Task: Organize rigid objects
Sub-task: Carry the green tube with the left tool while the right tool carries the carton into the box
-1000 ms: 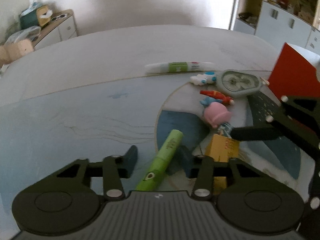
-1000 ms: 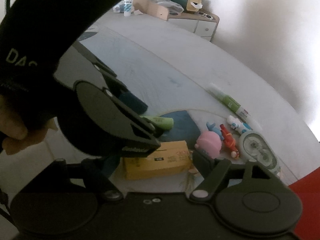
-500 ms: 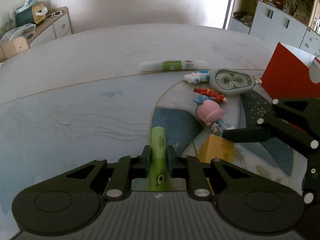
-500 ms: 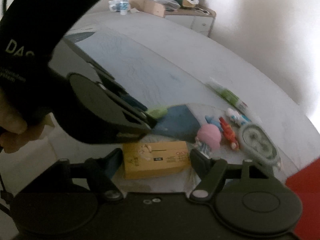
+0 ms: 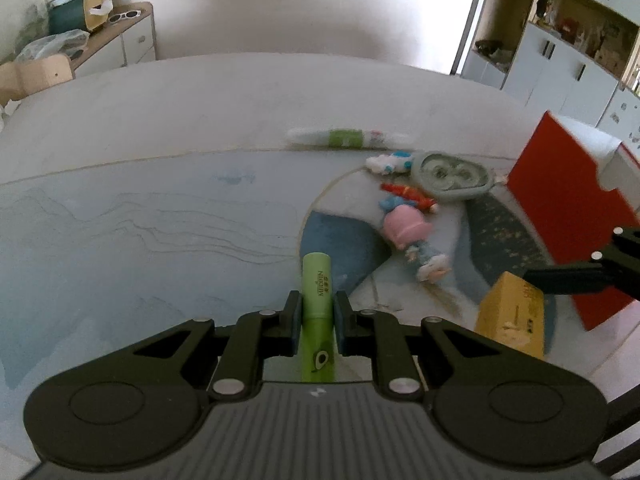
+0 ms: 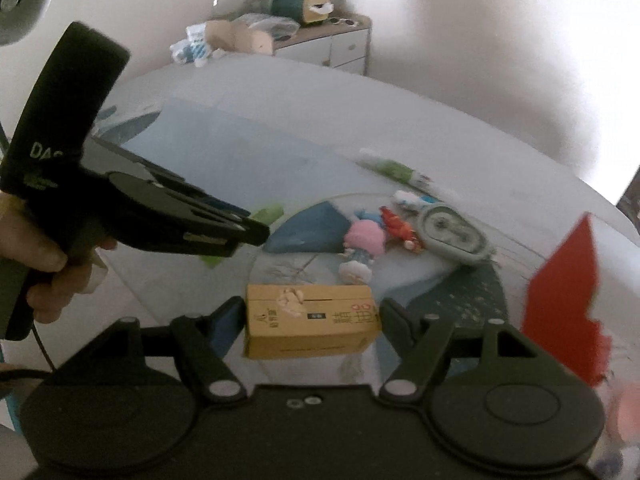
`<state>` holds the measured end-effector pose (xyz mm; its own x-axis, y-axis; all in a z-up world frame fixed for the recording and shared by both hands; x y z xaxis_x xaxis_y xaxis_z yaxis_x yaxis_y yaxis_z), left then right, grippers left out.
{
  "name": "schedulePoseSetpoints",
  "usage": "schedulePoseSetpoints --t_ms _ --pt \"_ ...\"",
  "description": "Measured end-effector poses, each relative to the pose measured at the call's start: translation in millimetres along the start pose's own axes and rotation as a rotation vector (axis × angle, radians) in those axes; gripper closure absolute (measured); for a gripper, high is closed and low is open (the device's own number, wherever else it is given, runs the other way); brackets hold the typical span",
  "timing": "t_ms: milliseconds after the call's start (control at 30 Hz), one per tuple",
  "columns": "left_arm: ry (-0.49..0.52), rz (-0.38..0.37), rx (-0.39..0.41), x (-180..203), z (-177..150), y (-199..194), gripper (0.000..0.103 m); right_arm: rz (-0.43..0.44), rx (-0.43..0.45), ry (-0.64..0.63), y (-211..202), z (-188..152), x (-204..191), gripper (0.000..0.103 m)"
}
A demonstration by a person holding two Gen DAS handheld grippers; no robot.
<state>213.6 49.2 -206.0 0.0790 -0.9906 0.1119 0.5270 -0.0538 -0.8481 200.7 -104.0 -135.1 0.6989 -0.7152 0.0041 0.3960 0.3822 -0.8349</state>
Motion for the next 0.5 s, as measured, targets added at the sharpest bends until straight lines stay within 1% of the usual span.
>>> schedulePoseSetpoints --t_ms 100,200,333,500 --pt "0.003 -0.015 0.006 8 2 -14 0.087 -0.008 0.010 0.037 -19 -2 10 0.030" --pt "0.010 -0.025 0.028 20 7 -31 0.087 -0.022 0.028 0.074 -37 -3 24 0.030" --pt "0.039 -0.037 0.054 41 16 -54 0.087 -0.052 0.077 0.118 -65 -3 46 0.031" --pt "0.048 -0.055 0.072 67 27 -72 0.087 -0.091 0.116 0.149 -88 -11 78 0.031"
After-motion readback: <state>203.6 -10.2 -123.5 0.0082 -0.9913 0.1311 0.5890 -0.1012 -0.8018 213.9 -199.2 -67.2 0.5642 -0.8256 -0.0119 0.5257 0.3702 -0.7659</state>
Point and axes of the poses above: each gripper's, at about its wrist camera, not at the fingertips, and y roughly the way its jaws point, x to its right, z to its top, the point moved 7 cm from there along y, roughly the way its jaws point, and after that the axes turned 7 degrees about -x, right-handed, at the moved point
